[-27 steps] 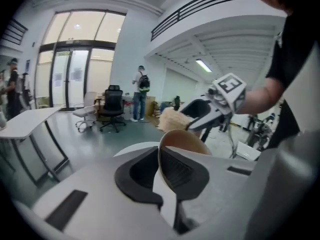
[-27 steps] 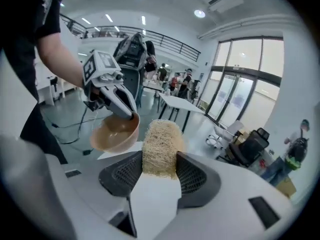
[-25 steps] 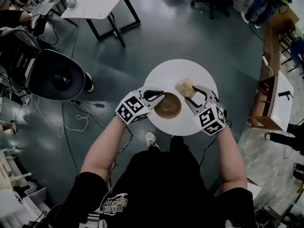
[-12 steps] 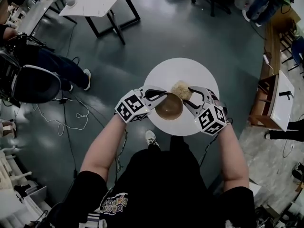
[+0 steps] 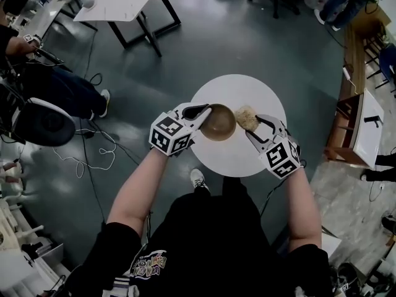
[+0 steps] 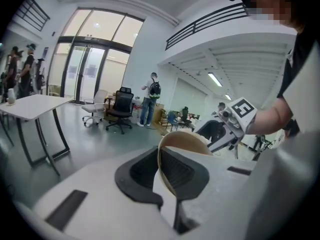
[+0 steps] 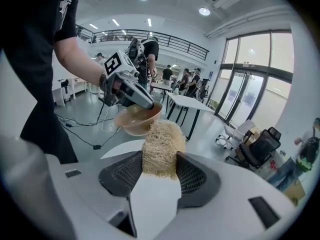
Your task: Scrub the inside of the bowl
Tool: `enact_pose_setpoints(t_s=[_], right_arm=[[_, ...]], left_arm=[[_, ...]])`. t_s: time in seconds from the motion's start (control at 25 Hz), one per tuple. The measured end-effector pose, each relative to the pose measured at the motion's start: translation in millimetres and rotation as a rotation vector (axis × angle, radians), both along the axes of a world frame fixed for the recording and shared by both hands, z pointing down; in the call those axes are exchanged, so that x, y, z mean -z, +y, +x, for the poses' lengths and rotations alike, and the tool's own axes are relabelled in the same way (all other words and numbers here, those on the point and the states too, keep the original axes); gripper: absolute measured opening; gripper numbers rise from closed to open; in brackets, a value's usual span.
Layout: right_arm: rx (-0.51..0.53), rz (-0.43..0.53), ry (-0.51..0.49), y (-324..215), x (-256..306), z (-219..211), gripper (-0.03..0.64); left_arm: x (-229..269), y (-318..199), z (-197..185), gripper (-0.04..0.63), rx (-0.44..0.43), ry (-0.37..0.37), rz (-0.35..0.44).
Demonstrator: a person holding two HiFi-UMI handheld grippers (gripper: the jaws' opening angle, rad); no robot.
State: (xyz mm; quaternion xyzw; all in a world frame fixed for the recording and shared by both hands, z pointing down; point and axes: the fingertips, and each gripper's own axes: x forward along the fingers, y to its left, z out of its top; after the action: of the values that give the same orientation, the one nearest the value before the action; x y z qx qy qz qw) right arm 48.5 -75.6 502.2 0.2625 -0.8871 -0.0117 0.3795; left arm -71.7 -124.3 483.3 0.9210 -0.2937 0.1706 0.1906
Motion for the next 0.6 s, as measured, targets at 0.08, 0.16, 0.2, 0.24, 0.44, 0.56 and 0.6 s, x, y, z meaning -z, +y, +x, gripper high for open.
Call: enact_pose_setpoints(t_s=[0.08, 0.16, 0.2, 0.24, 0.44, 0.56, 0.6], right_arm=[[-0.008, -0.019, -0.002, 4, -7, 1, 0.221], [-0.004, -0.034, -0.003, 11, -13, -2, 0.221], [0.000, -0.041, -0.006, 14, -16, -5, 0.221], [0.004, -0.047, -0.009, 18, -18, -8, 0.221], [0.051, -0.079, -0.029, 37, -27, -35, 0.219], [0.087, -0.102, -0.053, 46, -31, -57, 0.221], [0.098, -0.109, -0.063, 49, -31, -65, 0.221]], left_arm=[[-2, -8, -7, 0.020, 0.063, 0.019, -0.016], [-2, -14, -13, 0.020, 0.116, 0.037, -0.029], [-2, -16, -15, 0.019, 0.136, 0.040, -0.032], [-2, -18, -17, 0.020, 0.152, 0.040, -0.032], [2, -24, -20, 0.020, 0.210, 0.067, -0.034], [4, -28, -22, 0.020, 0.239, 0.081, -0.032], [4, -29, -21, 0.020, 0.246, 0.084, -0.033]])
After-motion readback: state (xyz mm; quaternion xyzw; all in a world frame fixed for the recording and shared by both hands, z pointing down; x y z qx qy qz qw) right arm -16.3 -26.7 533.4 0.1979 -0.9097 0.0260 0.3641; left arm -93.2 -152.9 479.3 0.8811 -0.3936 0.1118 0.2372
